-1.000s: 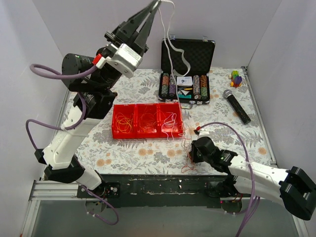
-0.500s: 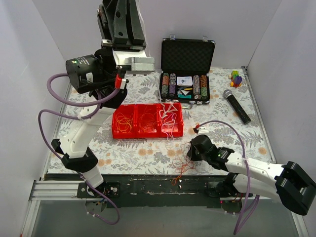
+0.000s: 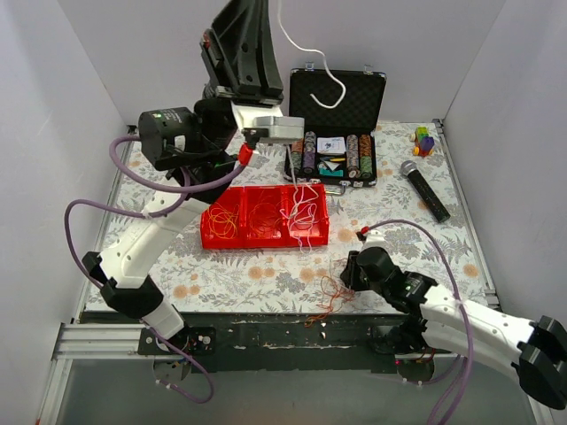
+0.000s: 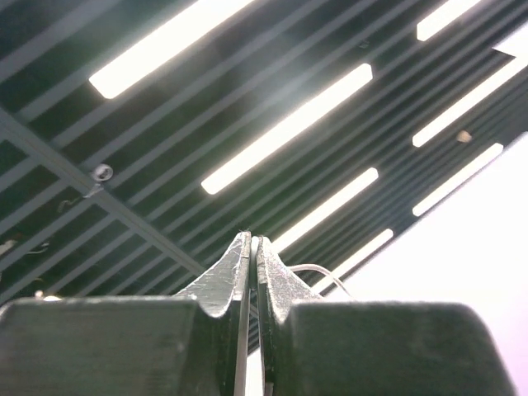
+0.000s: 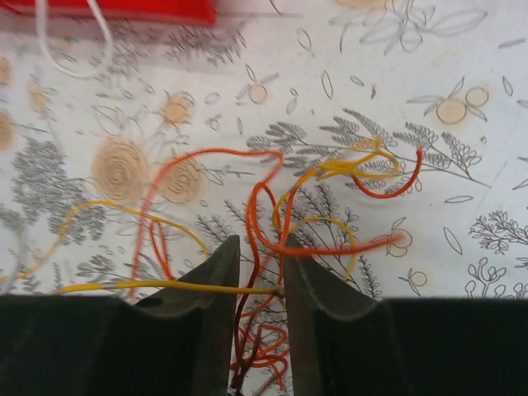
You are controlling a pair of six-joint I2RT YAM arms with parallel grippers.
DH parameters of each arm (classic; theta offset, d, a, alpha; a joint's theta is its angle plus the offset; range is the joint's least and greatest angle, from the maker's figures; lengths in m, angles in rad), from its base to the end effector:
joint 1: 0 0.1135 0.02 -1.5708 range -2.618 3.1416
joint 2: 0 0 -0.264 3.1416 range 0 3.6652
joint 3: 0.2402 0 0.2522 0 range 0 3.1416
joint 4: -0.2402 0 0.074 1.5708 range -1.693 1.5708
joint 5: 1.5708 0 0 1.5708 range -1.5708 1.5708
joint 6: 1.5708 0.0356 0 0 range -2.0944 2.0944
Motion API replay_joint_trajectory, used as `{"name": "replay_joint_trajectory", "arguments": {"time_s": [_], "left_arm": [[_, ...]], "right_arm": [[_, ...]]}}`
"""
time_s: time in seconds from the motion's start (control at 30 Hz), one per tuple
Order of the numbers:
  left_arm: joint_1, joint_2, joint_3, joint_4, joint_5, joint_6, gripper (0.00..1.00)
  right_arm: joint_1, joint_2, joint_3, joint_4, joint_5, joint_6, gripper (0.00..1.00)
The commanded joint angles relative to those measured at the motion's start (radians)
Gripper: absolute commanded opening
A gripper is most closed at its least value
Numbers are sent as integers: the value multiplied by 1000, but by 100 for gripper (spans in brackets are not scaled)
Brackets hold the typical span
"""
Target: Untangle the cables
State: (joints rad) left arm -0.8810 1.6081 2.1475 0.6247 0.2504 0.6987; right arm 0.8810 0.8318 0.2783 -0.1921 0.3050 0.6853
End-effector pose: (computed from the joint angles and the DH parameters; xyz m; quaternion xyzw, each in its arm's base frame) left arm 0.1536 -0.2001 0.6543 0.2284 0.0542 -0.1136 0.9654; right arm 0.1110 0.1177 0.1577 -0.0278 0.9071 0.1810 0.3791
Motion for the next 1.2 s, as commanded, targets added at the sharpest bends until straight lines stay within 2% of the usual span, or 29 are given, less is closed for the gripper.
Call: {"name": "replay_joint_trajectory", "arguments": {"time_s": [0.0, 0.1, 0.17, 0.33, 0.43, 0.5, 0.87, 1.03, 1.17], "left_arm": [[-3, -91, -134, -34, -24, -22, 0], [-4, -126, -230, -16, -13, -41, 0], [-7, -131, -253, -32, -17, -47, 0], [-13, -155, -294, -72, -20, -57, 0], [-27, -174, -320, -75, -14, -36, 0], [-36, -175, -318, -83, -13, -33, 0], [-91, -154, -253, -111, 0, 39, 0], [-124, -158, -242, -134, -3, 100, 0], [-147, -155, -219, -158, -8, 146, 0]], "right_arm": [[-1, -169, 15, 28, -12, -84, 42], [-1, -265, 31, 59, -24, -142, 56], [-1, -304, 50, 66, -30, -179, 62], [-1, -338, 99, 68, -50, -265, 66], [-1, -358, 110, 135, -82, -309, 67], [-1, -362, 107, 241, -116, -343, 68], [-1, -71, 157, 724, -253, -515, 70], [1, 49, 196, 867, -342, -506, 71], [16, 124, 190, 1008, -345, -510, 71]]}}
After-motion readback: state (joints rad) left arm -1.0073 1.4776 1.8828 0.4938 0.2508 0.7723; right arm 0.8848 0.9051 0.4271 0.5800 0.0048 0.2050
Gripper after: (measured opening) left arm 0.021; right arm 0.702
